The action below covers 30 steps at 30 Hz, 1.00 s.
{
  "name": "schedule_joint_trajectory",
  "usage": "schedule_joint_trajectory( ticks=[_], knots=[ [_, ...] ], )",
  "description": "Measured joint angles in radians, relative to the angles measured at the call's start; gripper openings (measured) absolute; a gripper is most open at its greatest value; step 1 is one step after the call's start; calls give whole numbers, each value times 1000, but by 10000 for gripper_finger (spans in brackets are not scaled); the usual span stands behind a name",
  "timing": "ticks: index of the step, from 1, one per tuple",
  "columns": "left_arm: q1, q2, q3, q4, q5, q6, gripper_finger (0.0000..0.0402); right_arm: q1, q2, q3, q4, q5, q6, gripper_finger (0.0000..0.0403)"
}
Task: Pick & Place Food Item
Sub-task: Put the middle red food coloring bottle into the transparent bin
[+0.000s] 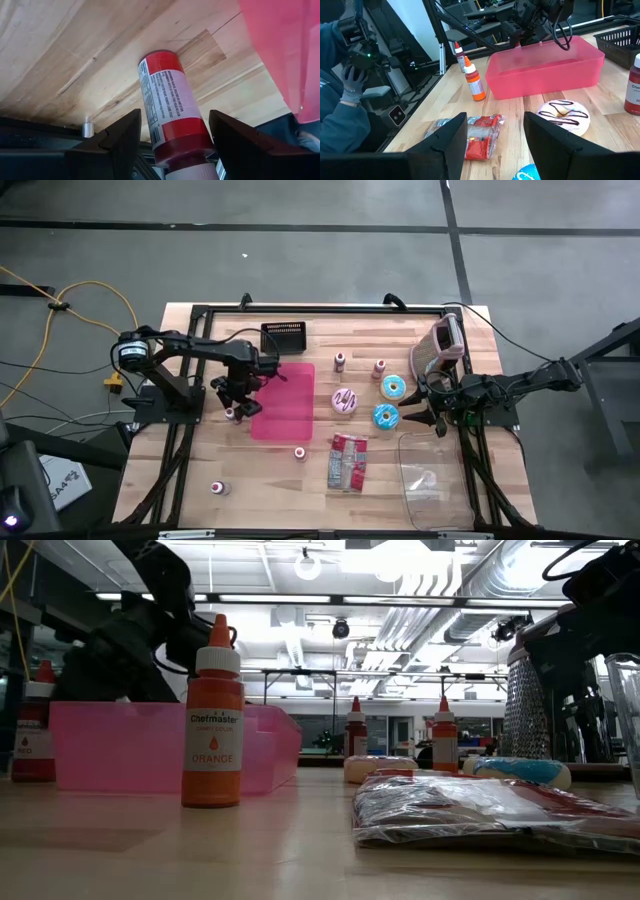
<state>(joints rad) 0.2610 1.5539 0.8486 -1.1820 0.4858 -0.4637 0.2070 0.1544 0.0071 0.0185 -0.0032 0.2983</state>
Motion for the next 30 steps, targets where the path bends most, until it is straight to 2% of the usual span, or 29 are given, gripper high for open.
schedule_joint_trajectory(
  ticks=[30],
  knots=[
    [-12,-34,20,2,-28,35,227,0,0,0,0,0,0,183]
  ],
)
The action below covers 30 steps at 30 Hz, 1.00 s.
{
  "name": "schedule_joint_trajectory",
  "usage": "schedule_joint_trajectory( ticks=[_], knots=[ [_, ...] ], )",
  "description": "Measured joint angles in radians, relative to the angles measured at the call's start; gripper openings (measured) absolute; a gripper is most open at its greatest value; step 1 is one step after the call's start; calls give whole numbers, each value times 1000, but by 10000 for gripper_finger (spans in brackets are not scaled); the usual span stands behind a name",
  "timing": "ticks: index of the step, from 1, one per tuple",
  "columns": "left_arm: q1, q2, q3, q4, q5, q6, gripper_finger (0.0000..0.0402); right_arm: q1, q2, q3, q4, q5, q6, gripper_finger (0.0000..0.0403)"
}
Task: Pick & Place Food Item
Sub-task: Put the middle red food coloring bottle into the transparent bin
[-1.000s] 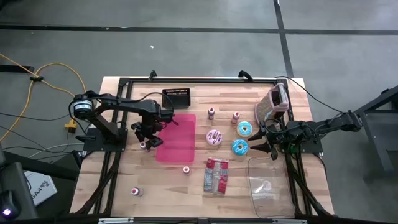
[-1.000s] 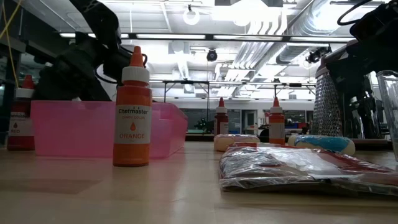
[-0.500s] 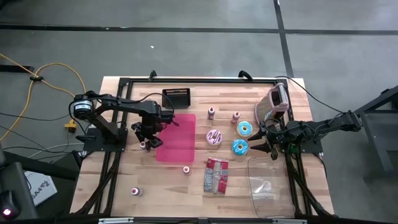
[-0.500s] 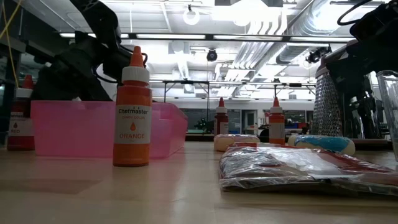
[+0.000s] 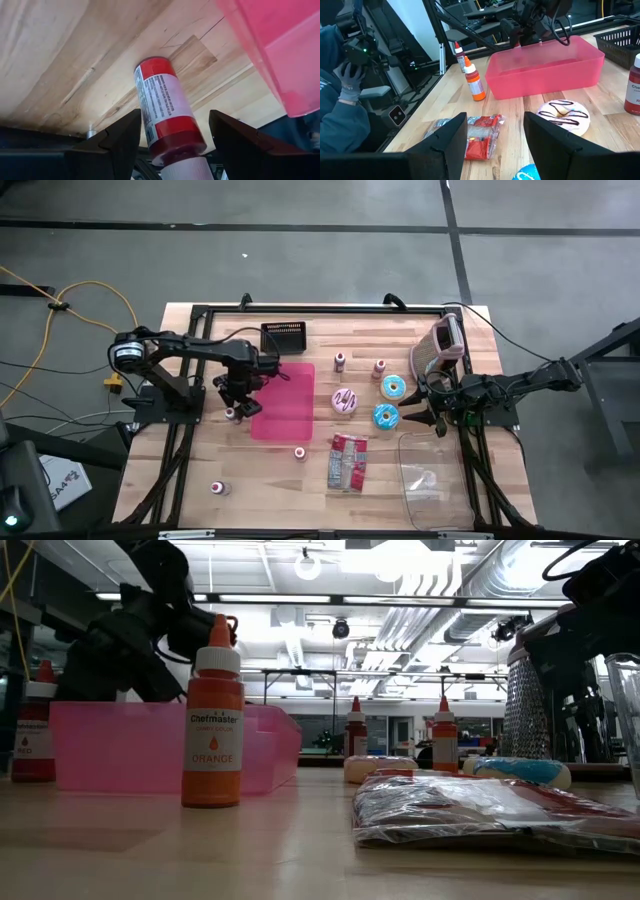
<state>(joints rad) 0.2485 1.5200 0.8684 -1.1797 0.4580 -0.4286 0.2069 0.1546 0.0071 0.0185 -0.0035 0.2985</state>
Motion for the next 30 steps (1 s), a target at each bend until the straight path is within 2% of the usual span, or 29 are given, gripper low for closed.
schedule_joint_trajectory(
  ticks=[10,16,19,22,26,30],
  knots=[
    [54,-8,13,12,-24,42,227,0,0,0,0,0,0,183],
    [69,-100,37,44,-91,58,227,0,0,0,0,0,0,183],
    [36,-199,47,72,-173,38,227,0,0,0,0,0,0,183],
    [-31,-325,47,96,-299,-35,227,0,0,0,0,0,0,183],
    [-173,-453,47,99,-518,-245,227,0,0,0,0,0,0,183],
    [-350,-487,46,87,-723,-495,227,0,0,0,0,0,0,183]
  ],
)
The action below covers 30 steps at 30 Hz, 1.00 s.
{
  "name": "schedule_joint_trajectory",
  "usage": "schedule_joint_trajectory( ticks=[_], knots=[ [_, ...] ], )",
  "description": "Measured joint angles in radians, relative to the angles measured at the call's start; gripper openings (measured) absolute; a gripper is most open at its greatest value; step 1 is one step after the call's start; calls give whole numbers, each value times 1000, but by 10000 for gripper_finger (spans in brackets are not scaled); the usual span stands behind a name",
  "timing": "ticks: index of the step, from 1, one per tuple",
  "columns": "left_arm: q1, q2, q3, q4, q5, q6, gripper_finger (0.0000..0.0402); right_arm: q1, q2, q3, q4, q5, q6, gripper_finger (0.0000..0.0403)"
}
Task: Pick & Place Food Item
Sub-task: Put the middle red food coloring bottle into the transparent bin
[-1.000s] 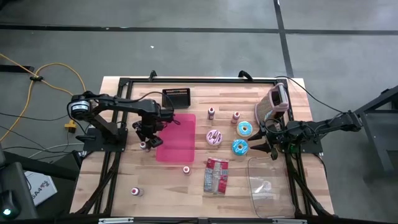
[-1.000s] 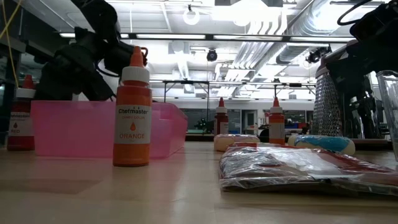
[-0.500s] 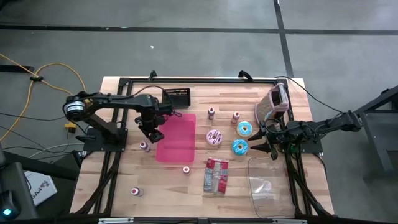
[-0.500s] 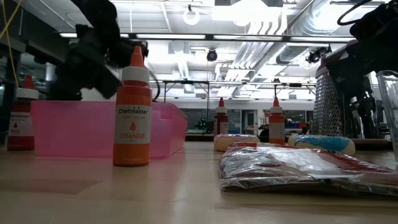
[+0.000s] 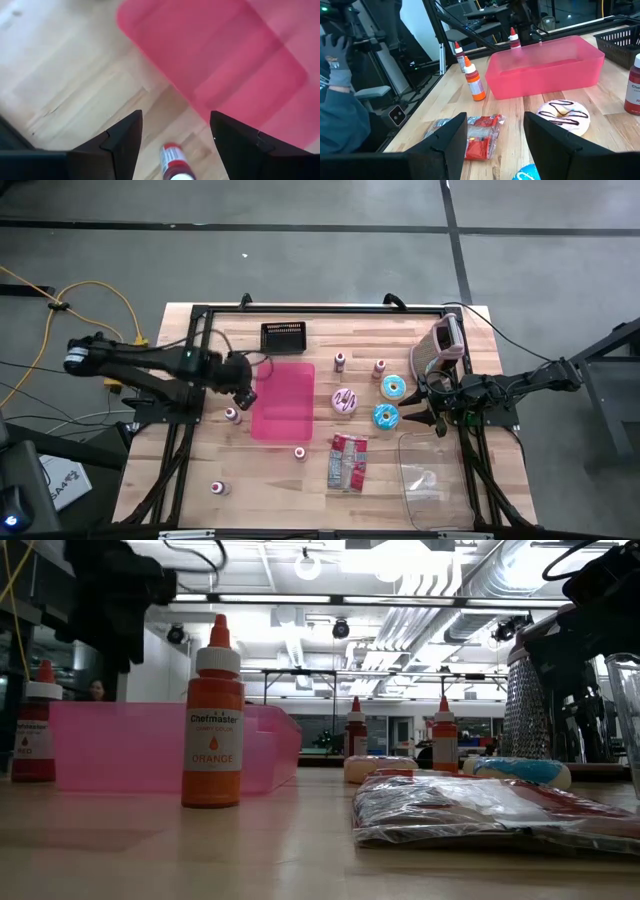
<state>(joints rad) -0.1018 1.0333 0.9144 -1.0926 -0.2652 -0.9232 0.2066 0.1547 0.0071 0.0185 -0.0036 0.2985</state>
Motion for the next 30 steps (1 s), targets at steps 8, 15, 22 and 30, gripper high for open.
schedule_joint_trajectory(
  ticks=[8,15,22,30],
  knots=[
    [-308,0,0,-10,-314,-402,227,0,0,0,0,0,0,183],
    [-538,10,-1,4,-477,-629,227,0,0,0,0,0,0,183],
    [-693,30,19,42,-586,-659,227,0,0,0,0,0,0,183],
    [-767,197,132,-79,-594,-824,227,0,0,0,0,0,0,183]
  ],
)
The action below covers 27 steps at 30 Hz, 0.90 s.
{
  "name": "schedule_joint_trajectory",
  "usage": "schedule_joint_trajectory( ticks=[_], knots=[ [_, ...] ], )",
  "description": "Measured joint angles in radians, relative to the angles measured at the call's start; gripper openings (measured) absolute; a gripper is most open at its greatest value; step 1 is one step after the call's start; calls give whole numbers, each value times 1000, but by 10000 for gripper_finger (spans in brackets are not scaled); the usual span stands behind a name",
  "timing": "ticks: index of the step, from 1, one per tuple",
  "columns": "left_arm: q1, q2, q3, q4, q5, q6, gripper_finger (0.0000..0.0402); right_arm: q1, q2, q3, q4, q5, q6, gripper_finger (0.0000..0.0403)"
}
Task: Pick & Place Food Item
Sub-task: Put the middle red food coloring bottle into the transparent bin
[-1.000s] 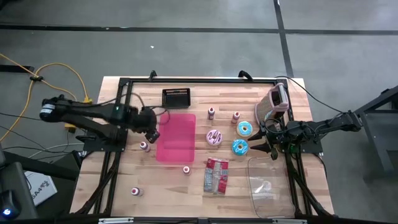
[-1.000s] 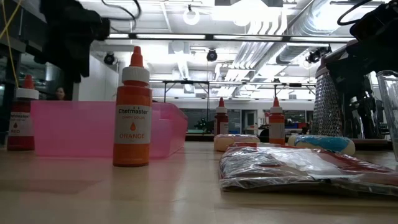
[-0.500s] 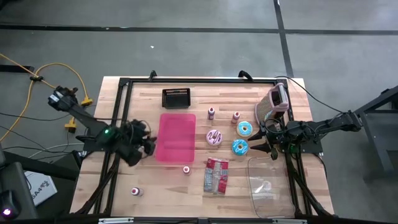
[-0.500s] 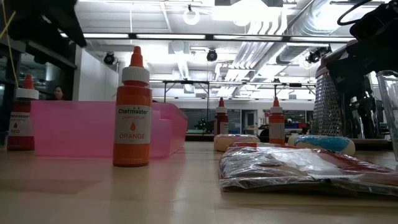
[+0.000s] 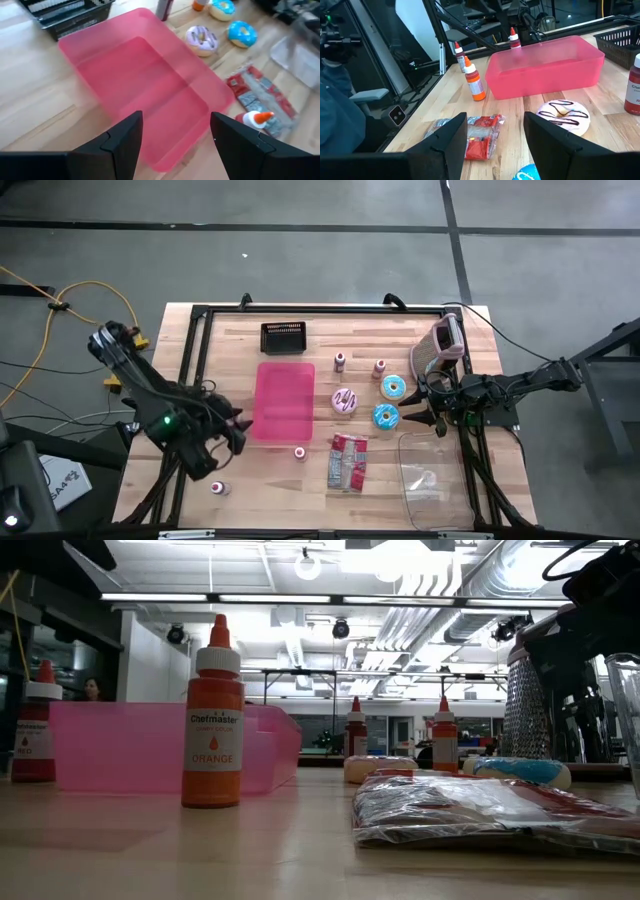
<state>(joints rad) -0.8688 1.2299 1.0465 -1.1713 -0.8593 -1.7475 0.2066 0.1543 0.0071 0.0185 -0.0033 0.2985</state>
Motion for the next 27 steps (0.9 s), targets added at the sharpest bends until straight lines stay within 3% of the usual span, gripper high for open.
schedule_joint_trajectory(
  ticks=[8,12,17,27],
  knots=[
    [-102,241,163,-340,82,-453,227,0,0,0,0,0,0,183],
    [-155,325,192,-398,123,-624,227,0,0,0,0,0,0,183],
    [-169,361,190,-399,177,-668,227,0,0,0,0,0,0,183],
    [-205,361,156,-368,189,-590,227,0,0,0,0,0,0,183]
  ],
)
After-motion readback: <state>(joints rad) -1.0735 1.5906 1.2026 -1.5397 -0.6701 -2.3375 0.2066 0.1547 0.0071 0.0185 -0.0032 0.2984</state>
